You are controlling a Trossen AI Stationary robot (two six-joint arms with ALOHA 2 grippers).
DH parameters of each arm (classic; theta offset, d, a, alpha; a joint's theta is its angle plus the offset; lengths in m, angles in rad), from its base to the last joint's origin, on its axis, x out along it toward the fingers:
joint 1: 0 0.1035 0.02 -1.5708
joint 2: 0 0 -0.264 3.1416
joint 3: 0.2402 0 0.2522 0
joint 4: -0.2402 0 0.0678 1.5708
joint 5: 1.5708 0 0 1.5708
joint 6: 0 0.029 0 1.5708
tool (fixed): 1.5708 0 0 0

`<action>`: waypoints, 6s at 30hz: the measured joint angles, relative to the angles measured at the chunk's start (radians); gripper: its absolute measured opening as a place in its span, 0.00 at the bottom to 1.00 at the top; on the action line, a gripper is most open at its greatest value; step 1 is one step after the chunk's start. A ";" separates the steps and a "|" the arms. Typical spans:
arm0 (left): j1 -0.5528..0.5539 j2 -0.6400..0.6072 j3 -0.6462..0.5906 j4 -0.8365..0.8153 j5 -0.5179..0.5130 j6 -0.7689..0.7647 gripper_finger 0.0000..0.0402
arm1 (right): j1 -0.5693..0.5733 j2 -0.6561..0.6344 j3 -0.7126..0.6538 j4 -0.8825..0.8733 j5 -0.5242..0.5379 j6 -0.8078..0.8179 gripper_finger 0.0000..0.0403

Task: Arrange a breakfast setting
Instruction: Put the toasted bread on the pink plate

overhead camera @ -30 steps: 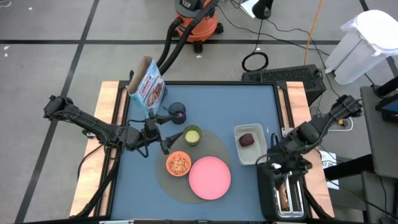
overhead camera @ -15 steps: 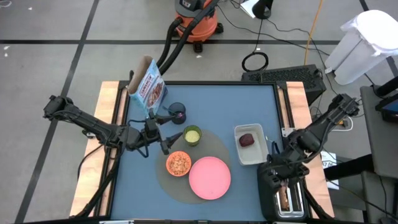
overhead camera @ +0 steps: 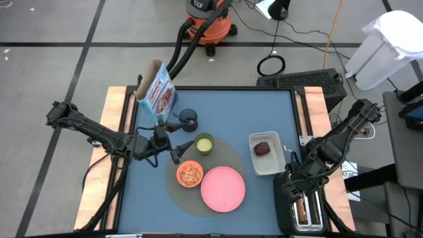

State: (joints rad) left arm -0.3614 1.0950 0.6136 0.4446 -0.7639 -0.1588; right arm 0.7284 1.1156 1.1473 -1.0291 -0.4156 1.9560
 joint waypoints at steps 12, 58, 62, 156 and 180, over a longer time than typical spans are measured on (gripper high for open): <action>0.000 0.000 0.000 0.000 0.000 0.000 0.98 | 0.000 0.000 0.000 0.034 0.003 0.002 0.91; 0.000 0.000 0.000 0.000 0.000 -0.002 0.98 | 0.000 0.001 -0.066 0.103 -0.026 0.023 0.91; 0.000 0.000 0.000 0.000 0.000 -0.002 0.98 | 0.000 0.001 -0.067 0.103 -0.026 0.048 0.91; 0.000 0.000 0.000 -0.001 0.000 -0.002 0.98 | 0.000 -0.004 -0.066 0.007 -0.026 0.019 0.05; 0.001 0.011 0.000 0.014 0.004 -0.039 0.98 | 0.000 -0.139 -0.066 0.008 0.053 0.020 0.04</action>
State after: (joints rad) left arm -0.3605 1.1063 0.6136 0.4585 -0.7598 -0.1979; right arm 0.7280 0.9766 1.0809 -1.0210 -0.3629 1.9759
